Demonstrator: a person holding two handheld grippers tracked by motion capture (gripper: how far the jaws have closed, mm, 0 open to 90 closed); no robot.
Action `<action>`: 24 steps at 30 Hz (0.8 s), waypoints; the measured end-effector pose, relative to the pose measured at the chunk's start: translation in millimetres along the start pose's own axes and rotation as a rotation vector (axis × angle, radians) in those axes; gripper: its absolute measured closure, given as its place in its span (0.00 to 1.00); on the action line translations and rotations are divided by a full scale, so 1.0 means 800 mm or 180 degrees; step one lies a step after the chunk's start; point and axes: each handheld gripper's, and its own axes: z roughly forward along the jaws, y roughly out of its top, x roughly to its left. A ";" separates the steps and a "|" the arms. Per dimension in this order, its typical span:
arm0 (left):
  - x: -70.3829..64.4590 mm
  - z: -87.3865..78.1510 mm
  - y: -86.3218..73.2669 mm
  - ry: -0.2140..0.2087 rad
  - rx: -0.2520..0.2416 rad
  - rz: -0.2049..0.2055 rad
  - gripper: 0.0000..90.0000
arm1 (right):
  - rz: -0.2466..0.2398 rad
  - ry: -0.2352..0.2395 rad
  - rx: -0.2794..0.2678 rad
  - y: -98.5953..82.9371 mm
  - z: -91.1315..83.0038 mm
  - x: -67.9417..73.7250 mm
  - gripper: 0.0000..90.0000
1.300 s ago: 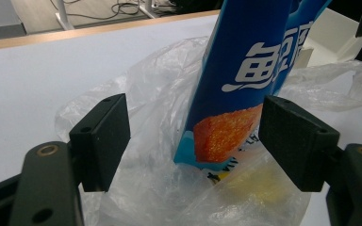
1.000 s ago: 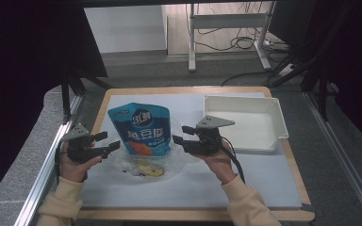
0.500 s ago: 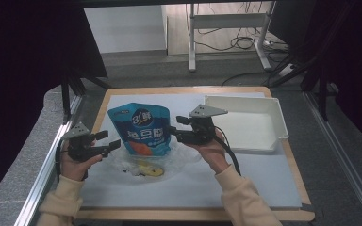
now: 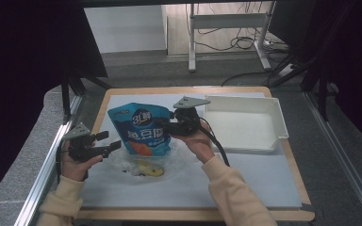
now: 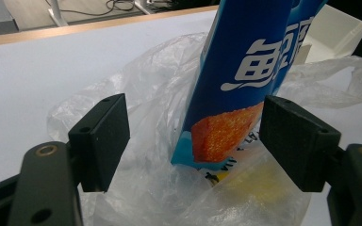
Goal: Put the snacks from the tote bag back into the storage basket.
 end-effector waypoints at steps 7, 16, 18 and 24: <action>0.002 -0.002 -0.002 0.0010 0.0000 -0.0012 0.28 | -0.0136 0.0057 0.0042 0.004 0.015 0.002 0.82; 0.001 -0.001 -0.002 0.0016 0.0018 -0.0016 0.28 | -0.0218 0.0202 0.0040 0.003 0.016 -0.005 0.95; 0.001 0.000 -0.003 0.0014 0.0020 -0.0025 0.28 | -0.0241 0.0208 0.0031 0.003 0.016 -0.005 0.96; 0.002 -0.001 -0.003 0.0019 0.0020 -0.0026 0.28 | -0.0253 0.0226 -0.0007 0.002 0.017 -0.004 0.97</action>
